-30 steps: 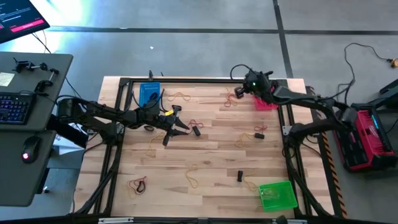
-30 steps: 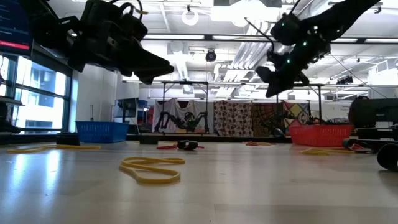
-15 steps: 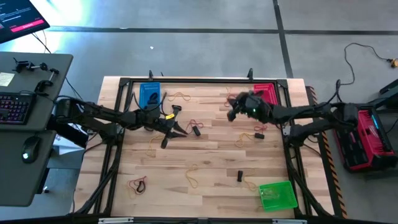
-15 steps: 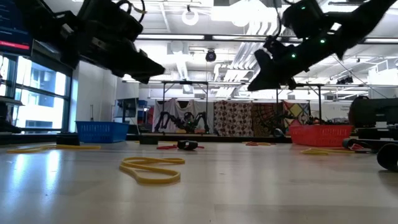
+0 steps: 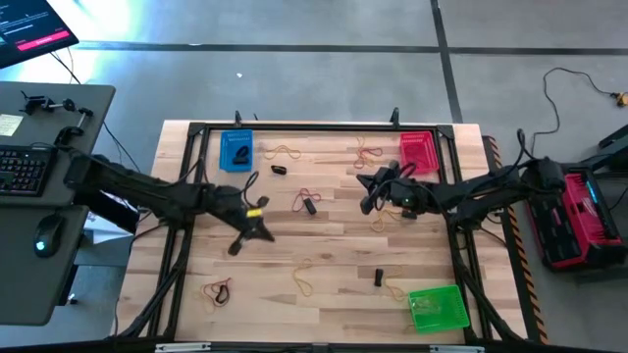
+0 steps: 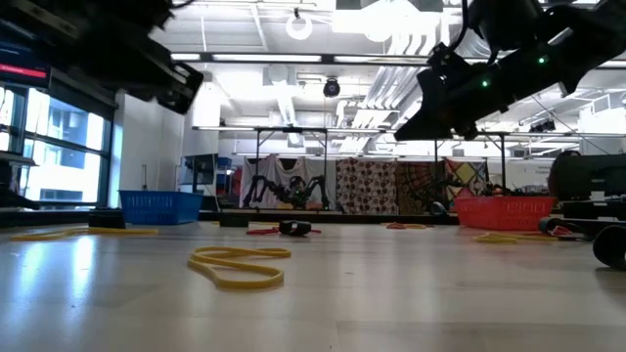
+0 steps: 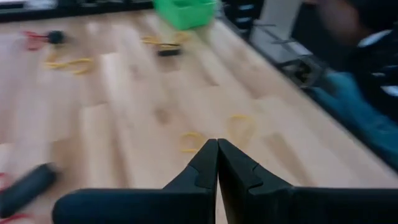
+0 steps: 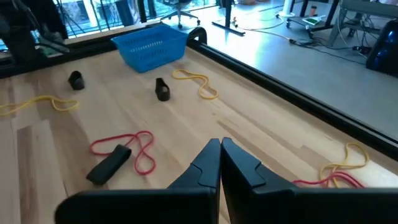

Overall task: Sort rubber bands into baskets
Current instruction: Put the yellow rubber band into the green bin

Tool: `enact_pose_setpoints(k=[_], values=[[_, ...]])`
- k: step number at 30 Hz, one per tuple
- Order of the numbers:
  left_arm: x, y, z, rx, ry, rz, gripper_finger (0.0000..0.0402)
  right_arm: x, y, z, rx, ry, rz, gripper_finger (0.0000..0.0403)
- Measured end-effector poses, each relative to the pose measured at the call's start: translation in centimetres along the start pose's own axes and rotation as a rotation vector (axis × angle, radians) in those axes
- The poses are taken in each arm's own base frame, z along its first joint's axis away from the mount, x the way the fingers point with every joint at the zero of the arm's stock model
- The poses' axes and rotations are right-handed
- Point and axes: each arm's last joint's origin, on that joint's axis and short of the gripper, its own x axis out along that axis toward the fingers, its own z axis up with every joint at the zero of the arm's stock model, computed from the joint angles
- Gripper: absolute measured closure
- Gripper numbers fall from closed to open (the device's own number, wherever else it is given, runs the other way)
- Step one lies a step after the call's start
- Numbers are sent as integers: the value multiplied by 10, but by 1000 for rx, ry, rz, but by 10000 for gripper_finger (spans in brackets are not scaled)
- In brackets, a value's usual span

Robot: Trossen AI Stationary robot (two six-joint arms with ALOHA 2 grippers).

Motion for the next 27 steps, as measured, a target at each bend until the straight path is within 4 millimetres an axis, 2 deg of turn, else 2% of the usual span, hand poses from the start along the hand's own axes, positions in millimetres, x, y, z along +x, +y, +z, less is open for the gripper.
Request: enact_pose_setpoints(k=[5,14,19,27], values=[[1,-31,9,-72,58,-102,401,-3,4,-1,-7,-3,6,403],[-5,-82,14,-281,317,-73,401,-4,6,-2,-13,-3,1,403],[-11,-109,3,-466,430,-100,401,-4,6,-2,-19,-3,1,403],[-22,-147,-14,-606,594,-137,401,-4,6,-2,-22,-3,1,403]])
